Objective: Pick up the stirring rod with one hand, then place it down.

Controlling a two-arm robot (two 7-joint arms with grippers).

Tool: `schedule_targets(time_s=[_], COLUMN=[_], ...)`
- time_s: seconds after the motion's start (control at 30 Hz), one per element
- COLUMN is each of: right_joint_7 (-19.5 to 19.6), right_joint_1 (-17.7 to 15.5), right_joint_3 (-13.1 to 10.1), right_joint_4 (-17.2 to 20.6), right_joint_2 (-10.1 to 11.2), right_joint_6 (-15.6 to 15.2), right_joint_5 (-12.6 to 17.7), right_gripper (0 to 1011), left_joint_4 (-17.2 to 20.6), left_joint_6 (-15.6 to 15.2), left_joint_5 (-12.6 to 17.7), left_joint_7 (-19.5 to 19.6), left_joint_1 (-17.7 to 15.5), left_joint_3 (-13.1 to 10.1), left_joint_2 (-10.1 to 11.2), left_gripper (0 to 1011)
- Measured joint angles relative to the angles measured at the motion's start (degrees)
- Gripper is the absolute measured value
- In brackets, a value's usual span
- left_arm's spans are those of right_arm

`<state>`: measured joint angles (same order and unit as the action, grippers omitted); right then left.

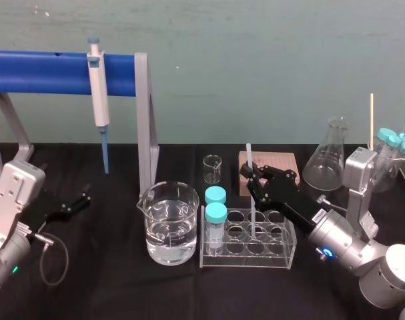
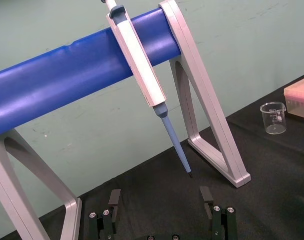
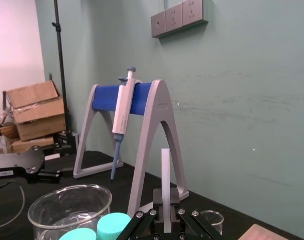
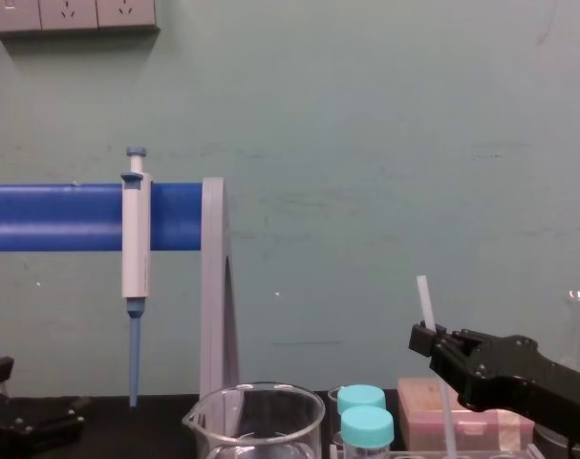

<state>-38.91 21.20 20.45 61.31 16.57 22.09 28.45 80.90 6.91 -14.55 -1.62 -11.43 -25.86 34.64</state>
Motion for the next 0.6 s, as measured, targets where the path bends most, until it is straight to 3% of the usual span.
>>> schedule_targets(time_s=[0.6], right_joint_7=[1.3], right_joint_1=[-0.9], right_joint_3=[-0.8], right_joint_4=[0.5], right_joint_2=[-0.3], right_joint_6=[-0.8], right_joint_5=[-0.3], right_gripper=[71], left_joint_4=[0.0], left_joint_6=[0.0], left_joint_5=[0.0], left_joint_7=[0.0], left_joint_1=[0.0], left_joint_3=[0.0], left_joint_2=[0.0], left_gripper=[1000])
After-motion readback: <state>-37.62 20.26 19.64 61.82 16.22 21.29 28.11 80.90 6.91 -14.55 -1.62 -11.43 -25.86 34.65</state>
